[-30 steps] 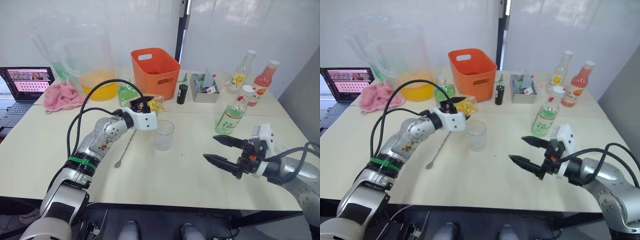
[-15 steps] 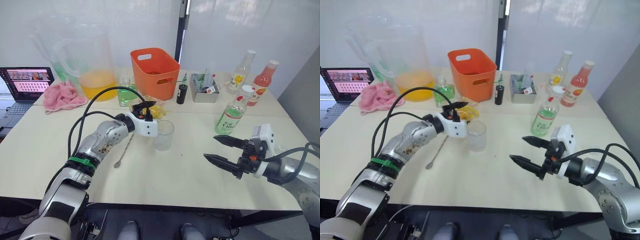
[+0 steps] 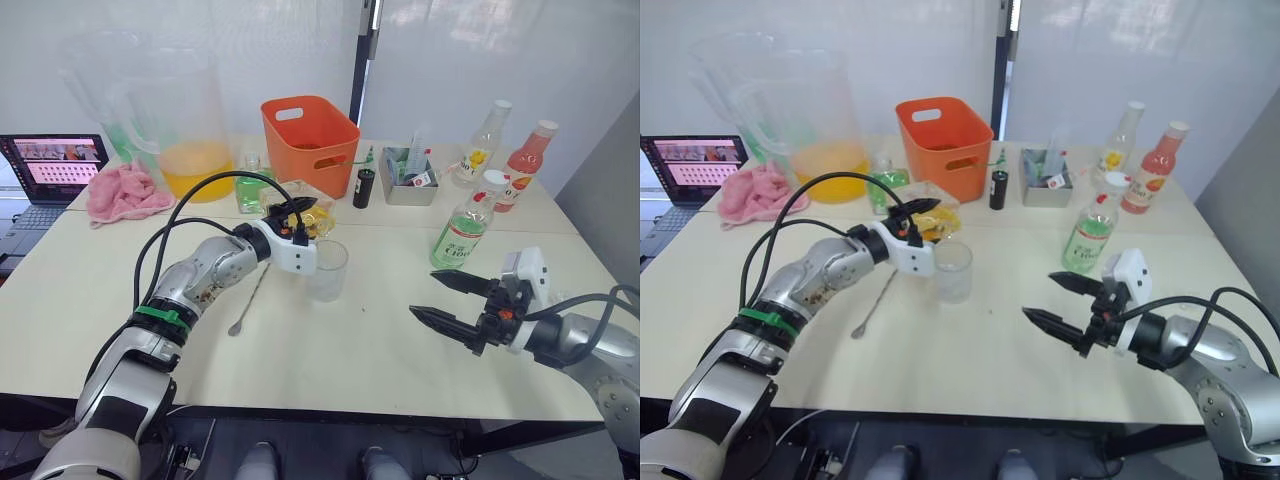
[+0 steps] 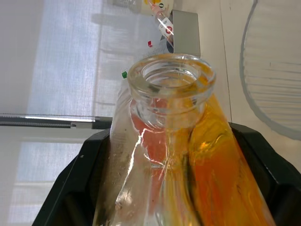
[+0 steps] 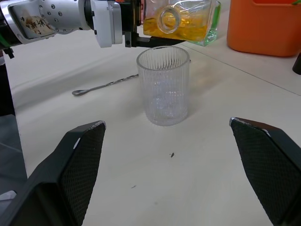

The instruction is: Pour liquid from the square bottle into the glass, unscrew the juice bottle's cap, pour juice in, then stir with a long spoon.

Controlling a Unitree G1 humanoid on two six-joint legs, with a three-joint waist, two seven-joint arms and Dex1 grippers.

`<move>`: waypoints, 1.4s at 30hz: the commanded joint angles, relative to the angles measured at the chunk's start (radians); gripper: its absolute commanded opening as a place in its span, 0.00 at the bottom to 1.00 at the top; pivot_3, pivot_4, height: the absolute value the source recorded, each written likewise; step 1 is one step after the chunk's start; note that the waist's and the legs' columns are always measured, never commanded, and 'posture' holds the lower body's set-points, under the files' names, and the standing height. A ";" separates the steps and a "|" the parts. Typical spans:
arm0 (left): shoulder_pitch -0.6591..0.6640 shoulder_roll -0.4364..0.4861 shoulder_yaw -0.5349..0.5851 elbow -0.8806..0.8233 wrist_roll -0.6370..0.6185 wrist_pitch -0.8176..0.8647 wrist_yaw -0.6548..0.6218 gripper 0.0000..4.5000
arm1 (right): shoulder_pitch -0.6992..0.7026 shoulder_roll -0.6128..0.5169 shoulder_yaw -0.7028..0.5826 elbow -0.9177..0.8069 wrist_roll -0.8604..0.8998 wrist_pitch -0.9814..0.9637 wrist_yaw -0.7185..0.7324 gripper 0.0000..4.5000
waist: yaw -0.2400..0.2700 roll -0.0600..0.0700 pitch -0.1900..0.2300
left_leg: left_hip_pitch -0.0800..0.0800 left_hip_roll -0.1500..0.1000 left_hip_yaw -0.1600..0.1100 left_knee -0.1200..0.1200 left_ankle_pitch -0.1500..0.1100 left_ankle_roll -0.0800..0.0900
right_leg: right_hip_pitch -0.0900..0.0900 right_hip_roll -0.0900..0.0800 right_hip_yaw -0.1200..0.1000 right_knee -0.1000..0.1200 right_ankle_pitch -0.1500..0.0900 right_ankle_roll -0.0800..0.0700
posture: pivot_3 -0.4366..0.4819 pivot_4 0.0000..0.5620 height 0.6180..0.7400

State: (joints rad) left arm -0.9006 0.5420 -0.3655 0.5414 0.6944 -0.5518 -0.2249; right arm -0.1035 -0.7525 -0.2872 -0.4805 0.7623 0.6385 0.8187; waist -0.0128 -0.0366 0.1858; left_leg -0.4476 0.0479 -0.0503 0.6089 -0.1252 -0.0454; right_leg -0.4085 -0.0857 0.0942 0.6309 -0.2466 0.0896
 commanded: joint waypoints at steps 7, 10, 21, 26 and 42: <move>-0.080 0.005 0.017 -0.042 0.038 -0.024 0.090 0.62 | -0.024 -0.013 -0.014 -0.002 0.003 -0.016 -0.001 0.99 | 0.000 0.000 0.000 | 0.000 0.000 0.000 0.000 0.000 0.000 | 0.000 0.000 0.000 0.000 0.000 0.000 | 0.48 0.27 0.99; -0.080 0.012 0.010 -0.044 0.064 -0.038 0.109 0.62 | -0.024 -0.015 -0.017 -0.002 0.006 -0.014 0.002 0.99 | 0.000 0.000 0.000 | 0.000 0.000 0.000 0.000 0.000 0.000 | 0.000 0.000 0.000 0.000 0.000 0.000 | 0.48 0.27 0.99; -0.092 0.023 -0.001 -0.043 0.113 -0.053 0.149 0.62 | -0.025 -0.014 -0.014 -0.007 0.003 -0.011 -0.001 0.99 | 0.001 0.000 0.000 | 0.000 0.000 0.000 0.000 0.000 0.000 | 0.000 0.000 0.000 0.000 0.000 0.000 | 0.48 0.27 0.99; -0.100 0.025 -0.005 -0.045 0.143 -0.049 0.172 0.62 | -0.034 -0.012 -0.007 -0.004 0.003 -0.011 -0.001 0.99 | 0.001 0.000 0.000 | 0.000 0.000 0.000 0.000 0.000 0.000 | 0.000 0.000 0.000 0.000 0.000 0.000 | 0.48 0.27 0.99; -0.113 0.045 -0.028 -0.064 0.229 -0.044 0.248 0.62 | -0.040 -0.013 -0.007 0.003 0.005 -0.005 0.006 0.99 | 0.000 0.000 0.000 | 0.000 0.000 0.000 0.000 0.000 0.000 | 0.000 0.000 0.000 0.001 0.000 0.000 | 0.48 0.27 0.99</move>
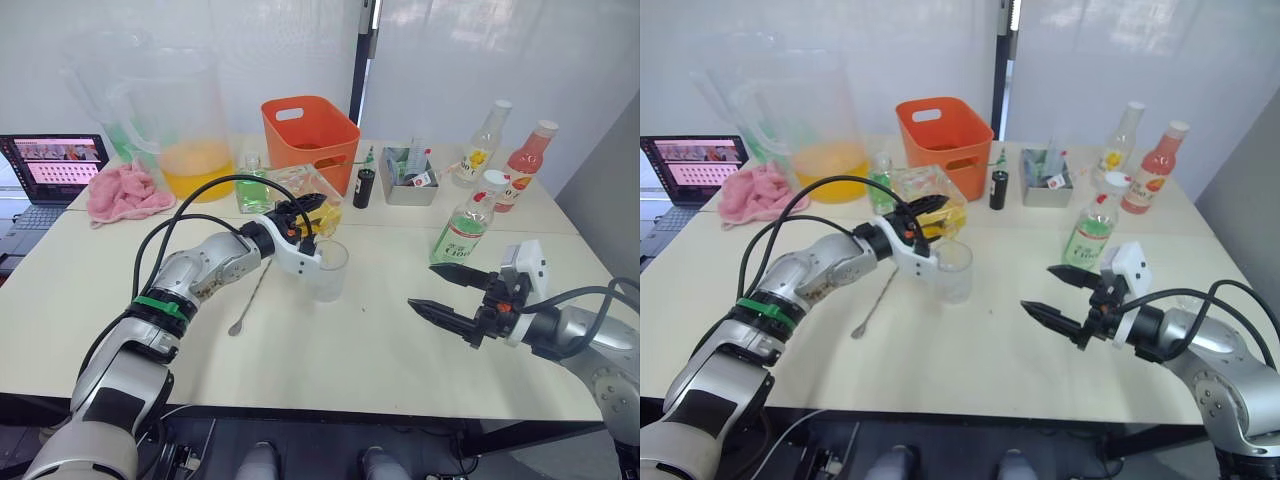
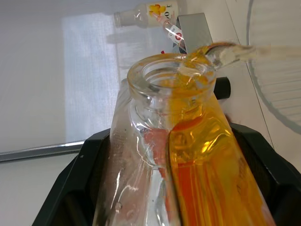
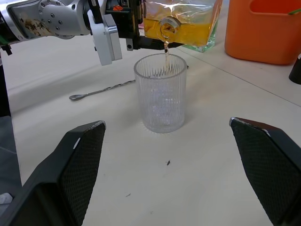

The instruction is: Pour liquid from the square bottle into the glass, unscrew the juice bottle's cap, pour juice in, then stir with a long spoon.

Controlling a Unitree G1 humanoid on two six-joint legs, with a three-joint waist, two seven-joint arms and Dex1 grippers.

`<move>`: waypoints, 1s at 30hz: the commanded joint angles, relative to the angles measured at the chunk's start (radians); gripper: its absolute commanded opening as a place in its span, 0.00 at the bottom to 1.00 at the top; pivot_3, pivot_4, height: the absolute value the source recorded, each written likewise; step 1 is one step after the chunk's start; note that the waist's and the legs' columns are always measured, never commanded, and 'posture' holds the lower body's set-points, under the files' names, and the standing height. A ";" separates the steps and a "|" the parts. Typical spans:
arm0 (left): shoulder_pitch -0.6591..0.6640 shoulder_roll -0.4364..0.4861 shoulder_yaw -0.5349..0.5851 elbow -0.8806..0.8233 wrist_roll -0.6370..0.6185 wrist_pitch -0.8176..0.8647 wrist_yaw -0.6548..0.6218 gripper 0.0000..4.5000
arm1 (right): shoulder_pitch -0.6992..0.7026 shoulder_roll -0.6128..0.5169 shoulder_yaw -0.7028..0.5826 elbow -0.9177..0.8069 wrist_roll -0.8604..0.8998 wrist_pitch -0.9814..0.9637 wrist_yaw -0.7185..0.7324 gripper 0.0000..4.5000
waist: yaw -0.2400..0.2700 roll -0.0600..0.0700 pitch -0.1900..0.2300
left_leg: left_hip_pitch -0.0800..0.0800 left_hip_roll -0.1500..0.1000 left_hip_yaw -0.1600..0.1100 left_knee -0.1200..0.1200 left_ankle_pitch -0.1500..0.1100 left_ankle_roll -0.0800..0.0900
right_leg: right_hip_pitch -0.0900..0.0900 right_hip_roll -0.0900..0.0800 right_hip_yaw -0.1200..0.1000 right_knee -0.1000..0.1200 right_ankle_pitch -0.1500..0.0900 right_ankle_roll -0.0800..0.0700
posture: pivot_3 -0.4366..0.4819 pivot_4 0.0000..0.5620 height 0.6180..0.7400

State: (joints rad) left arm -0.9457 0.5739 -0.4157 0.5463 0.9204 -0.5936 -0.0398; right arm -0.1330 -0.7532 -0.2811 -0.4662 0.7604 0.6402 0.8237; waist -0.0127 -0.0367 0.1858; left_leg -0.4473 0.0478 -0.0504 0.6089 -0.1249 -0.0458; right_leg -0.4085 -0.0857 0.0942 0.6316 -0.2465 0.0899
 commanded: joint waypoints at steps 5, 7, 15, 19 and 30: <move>-0.067 0.018 0.015 -0.071 0.029 -0.006 0.082 0.62 | -0.014 -0.011 -0.011 -0.010 0.006 -0.008 0.002 0.99 | 0.000 0.000 0.000 | 0.000 0.000 0.000 0.000 0.000 0.000 | 0.000 0.000 0.000 0.000 0.000 0.000 | 0.48 0.27 0.99; -0.068 0.019 0.012 -0.070 0.033 -0.006 0.088 0.62 | -0.014 -0.011 -0.010 -0.009 0.006 -0.009 0.003 0.99 | 0.000 0.000 0.000 | 0.000 0.000 0.000 0.000 0.000 0.000 | 0.000 0.000 0.000 0.000 0.000 0.000 | 0.48 0.27 0.99; -0.061 0.012 0.024 -0.076 0.013 0.007 0.077 0.62 | -0.011 -0.014 -0.010 -0.009 0.002 -0.011 0.007 0.99 | 0.000 0.000 0.000 | 0.000 0.000 0.000 0.000 0.000 0.000 | 0.000 0.000 0.000 0.000 0.000 0.000 | 0.48 0.27 0.99; -0.061 0.012 0.025 -0.070 0.009 0.014 0.076 0.62 | -0.011 -0.016 -0.010 -0.007 0.002 -0.010 0.010 0.99 | 0.000 0.000 0.000 | 0.000 0.000 0.000 0.000 0.000 0.000 | 0.000 0.000 0.000 0.000 0.000 0.000 | 0.48 0.27 0.99; -0.036 -0.013 0.065 -0.071 -0.134 0.045 -0.020 0.62 | -0.025 -0.021 0.003 0.008 -0.003 -0.012 0.023 0.99 | 0.000 0.000 0.000 | 0.000 0.000 0.000 0.000 0.000 0.000 | 0.000 0.000 0.000 0.000 0.000 0.000 | 0.48 0.27 0.99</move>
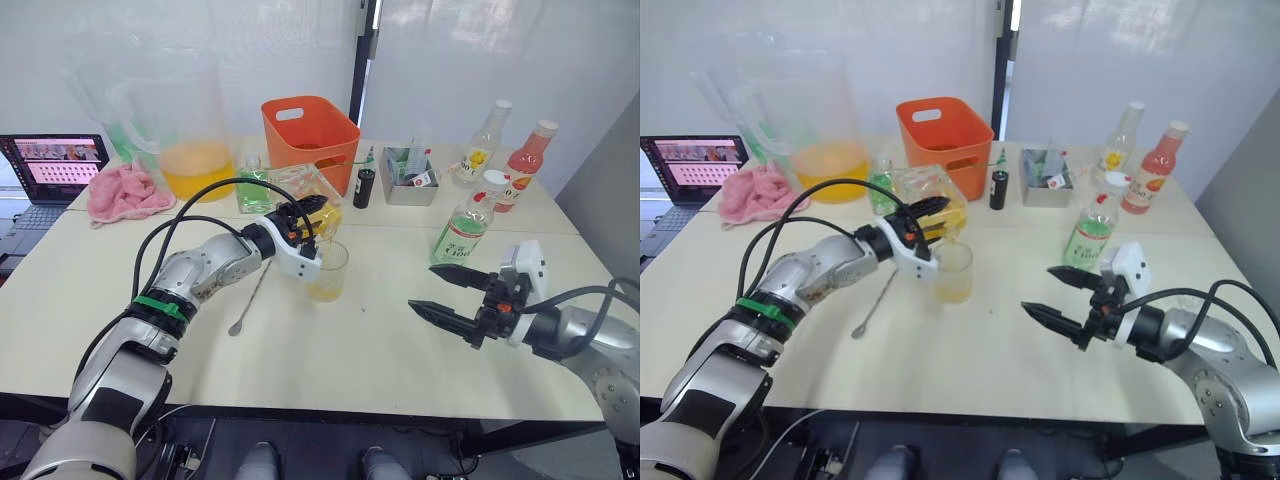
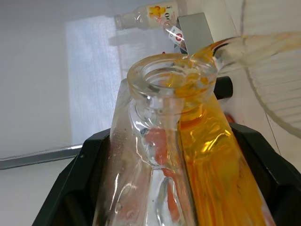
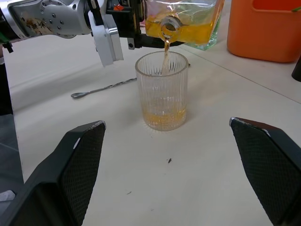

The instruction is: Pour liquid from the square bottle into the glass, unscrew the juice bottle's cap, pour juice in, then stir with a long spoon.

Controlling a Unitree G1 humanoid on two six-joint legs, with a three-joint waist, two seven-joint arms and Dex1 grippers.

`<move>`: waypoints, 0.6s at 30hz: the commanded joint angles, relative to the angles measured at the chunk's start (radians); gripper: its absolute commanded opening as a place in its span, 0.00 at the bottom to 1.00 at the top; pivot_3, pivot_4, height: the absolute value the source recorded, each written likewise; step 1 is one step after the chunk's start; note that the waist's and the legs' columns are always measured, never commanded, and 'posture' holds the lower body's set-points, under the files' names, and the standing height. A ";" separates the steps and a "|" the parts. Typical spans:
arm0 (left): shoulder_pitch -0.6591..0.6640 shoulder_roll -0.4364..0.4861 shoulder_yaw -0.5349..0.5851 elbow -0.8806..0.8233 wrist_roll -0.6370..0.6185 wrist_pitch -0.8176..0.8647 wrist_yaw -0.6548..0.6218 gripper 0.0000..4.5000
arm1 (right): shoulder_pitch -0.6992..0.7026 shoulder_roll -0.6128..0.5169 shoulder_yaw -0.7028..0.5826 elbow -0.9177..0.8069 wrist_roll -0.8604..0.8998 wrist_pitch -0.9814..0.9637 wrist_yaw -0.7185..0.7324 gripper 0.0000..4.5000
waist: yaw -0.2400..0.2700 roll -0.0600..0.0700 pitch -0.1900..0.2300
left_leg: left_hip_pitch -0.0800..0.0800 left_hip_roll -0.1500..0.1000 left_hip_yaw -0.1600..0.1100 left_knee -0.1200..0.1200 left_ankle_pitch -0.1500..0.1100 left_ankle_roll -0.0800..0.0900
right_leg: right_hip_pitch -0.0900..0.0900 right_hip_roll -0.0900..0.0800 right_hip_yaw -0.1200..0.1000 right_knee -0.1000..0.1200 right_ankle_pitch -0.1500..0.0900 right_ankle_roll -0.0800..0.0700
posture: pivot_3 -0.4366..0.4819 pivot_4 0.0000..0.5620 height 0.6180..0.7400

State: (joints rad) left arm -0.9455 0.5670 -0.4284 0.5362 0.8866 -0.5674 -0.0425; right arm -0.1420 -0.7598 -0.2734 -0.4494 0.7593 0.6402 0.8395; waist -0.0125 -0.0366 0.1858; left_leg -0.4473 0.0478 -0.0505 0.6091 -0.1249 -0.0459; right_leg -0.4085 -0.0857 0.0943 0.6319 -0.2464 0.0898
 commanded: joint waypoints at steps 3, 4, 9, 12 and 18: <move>-0.022 -0.004 0.087 -0.083 -0.138 0.032 -0.048 0.62 | -0.027 -0.017 0.003 0.001 -0.004 -0.012 0.014 0.99 | -0.002 0.000 0.000 | 0.000 0.000 0.000 0.000 0.000 0.000 | 0.000 0.000 0.000 0.000 0.000 0.000 | 0.48 0.27 0.99; -0.016 -0.004 0.092 -0.089 -0.152 0.041 -0.057 0.62 | -0.033 -0.018 0.006 0.006 -0.004 -0.012 0.016 0.99 | -0.003 0.000 0.000 | 0.000 0.000 0.000 0.000 0.000 0.000 | 0.000 0.000 0.000 0.000 0.000 0.000 | 0.48 0.27 0.99; 0.011 -0.009 0.117 -0.132 -0.232 0.073 -0.109 0.62 | -0.059 -0.027 0.018 0.027 -0.005 -0.013 0.033 0.99 | -0.002 0.000 0.000 | 0.000 0.000 0.000 0.000 0.000 0.000 | 0.000 0.000 0.000 0.001 0.000 0.000 | 0.48 0.27 0.99; 0.036 -0.018 0.143 -0.171 -0.295 0.105 -0.157 0.62 | -0.078 -0.033 0.027 0.041 -0.004 -0.013 0.048 0.99 | -0.001 0.000 0.000 | 0.000 0.000 0.000 0.000 0.000 0.000 | 0.000 0.000 0.000 0.000 0.002 -0.003 | 0.48 0.27 0.99; 0.108 -0.038 0.230 -0.290 -0.494 0.242 -0.299 0.62 | -0.137 -0.033 0.053 0.071 0.007 -0.013 0.093 0.99 | -0.003 0.000 0.000 | 0.000 0.000 0.000 0.000 0.000 0.000 | 0.000 0.000 0.000 0.001 0.003 -0.004 | 0.48 0.27 0.99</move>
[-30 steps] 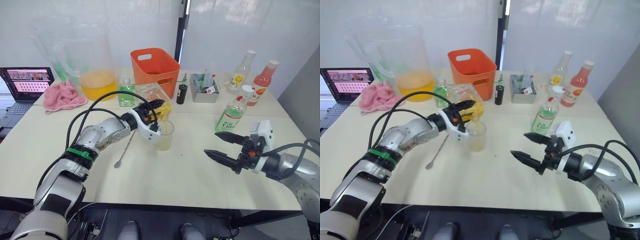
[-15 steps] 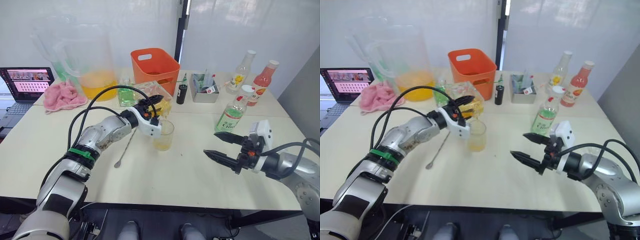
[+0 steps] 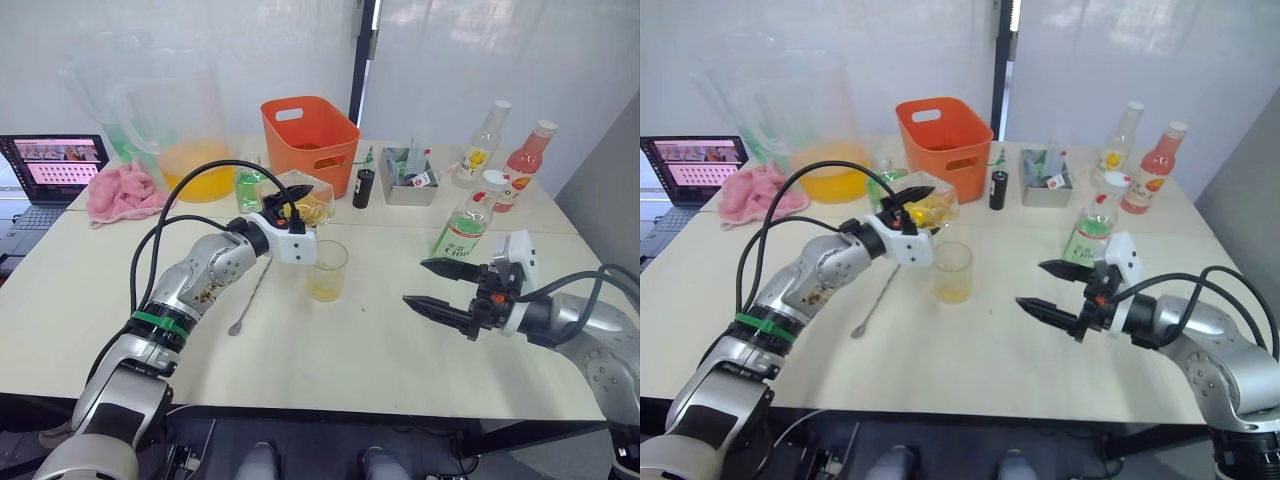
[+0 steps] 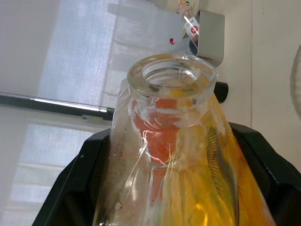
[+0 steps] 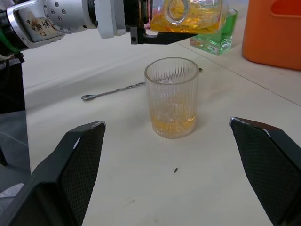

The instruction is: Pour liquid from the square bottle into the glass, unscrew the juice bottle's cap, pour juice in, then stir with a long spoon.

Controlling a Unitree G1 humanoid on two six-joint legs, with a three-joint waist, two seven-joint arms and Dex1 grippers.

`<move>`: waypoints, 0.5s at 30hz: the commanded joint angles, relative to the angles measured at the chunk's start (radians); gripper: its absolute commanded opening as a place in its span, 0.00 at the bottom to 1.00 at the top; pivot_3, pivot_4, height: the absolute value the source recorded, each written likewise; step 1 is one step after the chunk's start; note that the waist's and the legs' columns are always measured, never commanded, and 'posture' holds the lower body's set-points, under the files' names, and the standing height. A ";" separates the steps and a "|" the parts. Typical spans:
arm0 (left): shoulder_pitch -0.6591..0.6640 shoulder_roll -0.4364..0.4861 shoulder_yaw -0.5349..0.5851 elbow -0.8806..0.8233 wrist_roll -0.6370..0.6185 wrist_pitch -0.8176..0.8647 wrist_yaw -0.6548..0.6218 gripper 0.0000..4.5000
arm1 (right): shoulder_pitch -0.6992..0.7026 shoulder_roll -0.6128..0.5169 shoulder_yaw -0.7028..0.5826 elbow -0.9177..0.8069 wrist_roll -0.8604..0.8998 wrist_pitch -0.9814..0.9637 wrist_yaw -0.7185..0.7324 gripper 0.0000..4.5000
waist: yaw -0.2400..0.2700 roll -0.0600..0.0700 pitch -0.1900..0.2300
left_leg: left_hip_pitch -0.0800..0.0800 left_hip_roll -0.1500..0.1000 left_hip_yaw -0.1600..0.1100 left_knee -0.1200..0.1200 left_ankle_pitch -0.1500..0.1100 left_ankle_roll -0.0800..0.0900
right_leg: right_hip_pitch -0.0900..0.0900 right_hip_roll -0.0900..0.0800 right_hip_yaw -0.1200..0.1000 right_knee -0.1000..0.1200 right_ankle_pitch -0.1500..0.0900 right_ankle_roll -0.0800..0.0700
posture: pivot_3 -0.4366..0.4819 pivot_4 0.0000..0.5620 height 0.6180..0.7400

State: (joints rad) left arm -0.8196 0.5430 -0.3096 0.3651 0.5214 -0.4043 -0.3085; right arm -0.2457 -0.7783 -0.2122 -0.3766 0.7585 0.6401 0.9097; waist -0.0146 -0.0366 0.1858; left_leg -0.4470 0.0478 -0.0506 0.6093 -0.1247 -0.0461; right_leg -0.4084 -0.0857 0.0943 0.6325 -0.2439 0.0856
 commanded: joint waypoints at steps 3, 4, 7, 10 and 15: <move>-0.011 -0.024 0.185 -0.186 -0.212 0.201 -0.066 0.62 | -0.065 -0.014 0.007 0.019 0.002 -0.014 0.043 0.99 | -0.004 0.000 0.000 | 0.000 0.000 0.000 0.000 0.000 0.000 | 0.000 0.000 0.000 0.001 0.000 0.000 | 0.48 0.27 0.99; -0.012 -0.029 0.217 -0.208 -0.249 0.257 -0.076 0.62 | -0.076 -0.014 0.013 0.027 -0.001 -0.014 0.051 0.99 | -0.005 0.000 0.000 | 0.000 0.000 0.000 0.000 0.000 0.000 | 0.000 0.000 0.000 0.001 0.000 0.000 | 0.48 0.27 0.99; -0.012 -0.046 0.314 -0.259 -0.363 0.424 -0.087 0.62 | -0.105 -0.011 0.031 0.050 -0.010 -0.016 0.070 0.99 | -0.009 0.000 0.000 | 0.000 0.000 0.000 0.000 0.000 0.000 | 0.000 0.000 0.000 0.001 0.000 0.000 | 0.48 0.27 0.99; 0.001 -0.063 0.416 -0.292 -0.485 0.567 -0.092 0.62 | -0.130 -0.006 0.048 0.067 -0.017 -0.021 0.083 0.99 | -0.009 0.000 0.000 | 0.001 0.000 -0.001 0.000 0.000 0.000 | 0.000 0.000 0.000 0.002 0.000 0.000 | 0.48 0.27 0.99; 0.017 -0.036 0.528 -0.288 -0.578 0.733 -0.071 0.62 | -0.161 0.004 0.061 0.087 -0.024 -0.024 0.094 0.99 | -0.008 0.000 0.000 | 0.001 0.000 -0.001 0.001 0.000 0.000 | 0.001 0.000 -0.001 0.002 0.000 0.000 | 0.48 0.27 0.99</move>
State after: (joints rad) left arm -0.7722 0.4712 0.1683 0.1387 -0.0409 0.3224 -0.4064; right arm -0.3875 -0.7764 -0.1359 -0.2832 0.7299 0.6392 1.0003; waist -0.0225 -0.0366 0.1858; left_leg -0.4463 0.0478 -0.0518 0.6104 -0.1246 -0.0460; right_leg -0.4078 -0.0856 0.0936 0.6340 -0.2439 0.0855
